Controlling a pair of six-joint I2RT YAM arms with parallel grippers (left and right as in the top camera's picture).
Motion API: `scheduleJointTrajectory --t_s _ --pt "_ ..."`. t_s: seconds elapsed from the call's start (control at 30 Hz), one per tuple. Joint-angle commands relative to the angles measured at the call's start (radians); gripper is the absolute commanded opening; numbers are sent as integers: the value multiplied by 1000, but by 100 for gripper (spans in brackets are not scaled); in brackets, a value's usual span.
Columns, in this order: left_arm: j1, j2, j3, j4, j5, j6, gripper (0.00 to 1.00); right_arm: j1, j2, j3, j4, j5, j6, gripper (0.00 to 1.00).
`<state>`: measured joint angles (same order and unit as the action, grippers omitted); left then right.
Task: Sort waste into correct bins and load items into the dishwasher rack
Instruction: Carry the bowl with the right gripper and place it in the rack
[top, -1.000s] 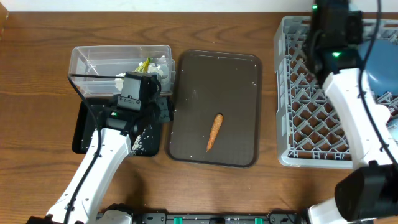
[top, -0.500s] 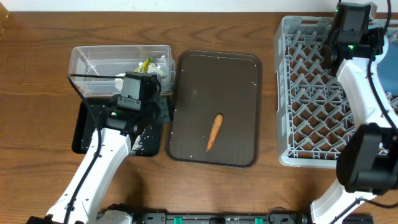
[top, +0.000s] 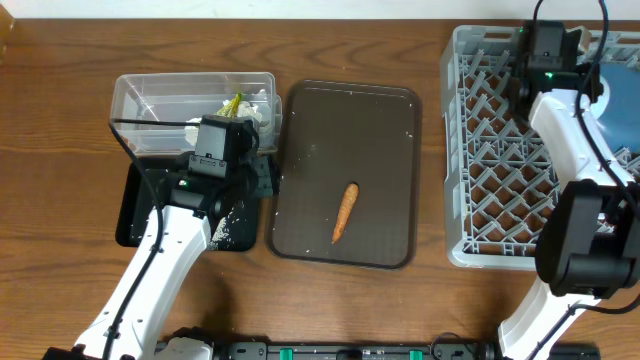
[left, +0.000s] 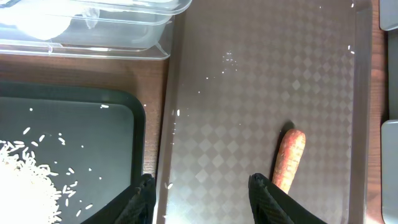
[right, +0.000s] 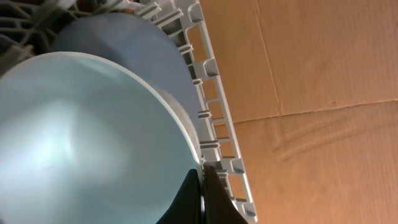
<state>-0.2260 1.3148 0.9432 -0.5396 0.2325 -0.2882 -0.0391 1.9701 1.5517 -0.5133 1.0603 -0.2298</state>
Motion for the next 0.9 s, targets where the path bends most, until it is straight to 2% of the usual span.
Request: scheduleJointTrajectory --t_s 0.0,0.33,0.43,0.6,0.87 --pt "3 -8 10 -2 -3 6 51 43 40 -2 -32 -48 82 1" --pt "3 -8 10 -2 -3 6 51 117 40 -2 -119 -79 129 3" --pt "3 -8 10 -2 -3 6 51 135 40 -2 -173 -171 139 8" --pt "3 -8 10 -2 -3 6 51 147 40 -2 -254 -345 255 13" --pt "3 -8 10 -2 -3 6 51 147 -14 -2 -300 -459 296 14"
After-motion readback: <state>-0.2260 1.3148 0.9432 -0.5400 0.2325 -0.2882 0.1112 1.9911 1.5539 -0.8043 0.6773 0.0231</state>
